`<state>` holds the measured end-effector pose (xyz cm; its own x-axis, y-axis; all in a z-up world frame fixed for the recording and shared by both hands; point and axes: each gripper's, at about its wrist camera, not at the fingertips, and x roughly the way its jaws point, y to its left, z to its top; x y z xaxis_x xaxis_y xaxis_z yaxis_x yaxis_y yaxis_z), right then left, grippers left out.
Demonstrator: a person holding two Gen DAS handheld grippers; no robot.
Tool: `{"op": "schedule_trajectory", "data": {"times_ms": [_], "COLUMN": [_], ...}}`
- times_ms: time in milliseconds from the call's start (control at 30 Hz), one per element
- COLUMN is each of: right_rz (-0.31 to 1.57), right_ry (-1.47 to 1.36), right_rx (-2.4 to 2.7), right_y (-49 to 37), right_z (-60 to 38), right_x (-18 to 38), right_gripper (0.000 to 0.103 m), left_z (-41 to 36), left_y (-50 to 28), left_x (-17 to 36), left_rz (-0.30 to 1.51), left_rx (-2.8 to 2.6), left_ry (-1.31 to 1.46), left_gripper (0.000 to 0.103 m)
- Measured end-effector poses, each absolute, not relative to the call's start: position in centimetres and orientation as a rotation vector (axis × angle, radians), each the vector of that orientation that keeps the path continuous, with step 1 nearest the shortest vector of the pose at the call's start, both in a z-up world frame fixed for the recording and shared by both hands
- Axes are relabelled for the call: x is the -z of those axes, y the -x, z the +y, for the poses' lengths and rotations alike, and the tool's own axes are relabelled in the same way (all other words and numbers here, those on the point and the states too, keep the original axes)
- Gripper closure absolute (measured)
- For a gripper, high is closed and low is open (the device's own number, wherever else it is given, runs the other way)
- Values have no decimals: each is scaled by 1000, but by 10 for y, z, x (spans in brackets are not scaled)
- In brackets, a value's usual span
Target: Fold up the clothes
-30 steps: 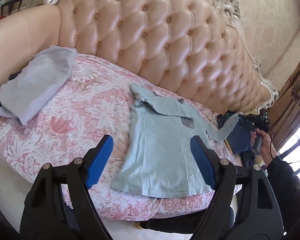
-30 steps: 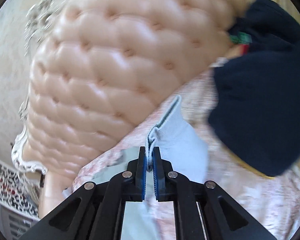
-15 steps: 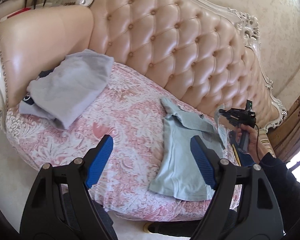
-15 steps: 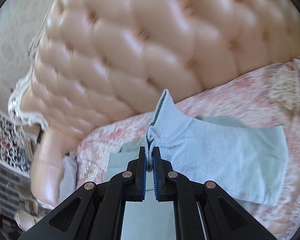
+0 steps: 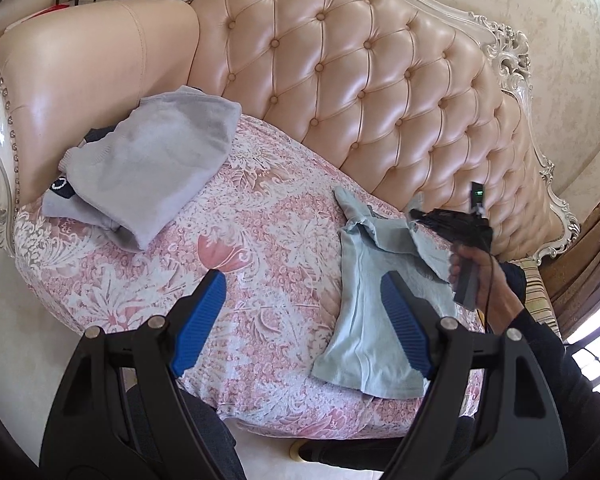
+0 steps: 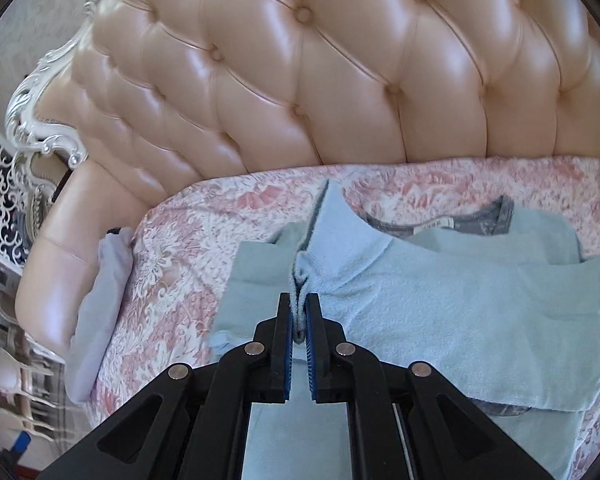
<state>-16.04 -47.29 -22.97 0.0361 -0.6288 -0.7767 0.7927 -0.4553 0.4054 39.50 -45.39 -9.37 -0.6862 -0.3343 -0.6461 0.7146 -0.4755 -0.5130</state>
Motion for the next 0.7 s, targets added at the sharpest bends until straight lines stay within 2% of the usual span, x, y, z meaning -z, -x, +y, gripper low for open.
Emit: {"op": "schedule_trajectory", "data": {"times_ms": [167,267,700], "right_rz": [134,203,479], "right_ry": [-1091,-1070,-1198], "right_rx": [1694,1672,1580], "right_y": [167,159,104], "right_z": [-450,-462,-523], "right_x": [188,181,282], "right_gripper": [97,97,97], "left_z": [-454,-450,-452], "left_y": [-392,-389,-390], "left_x": [102,104,103], "left_rz": [1100,1106,1089], "left_rx": [2163,2171,2162], "left_ry": [-631,-637,-641], "left_gripper": [21,21,21]}}
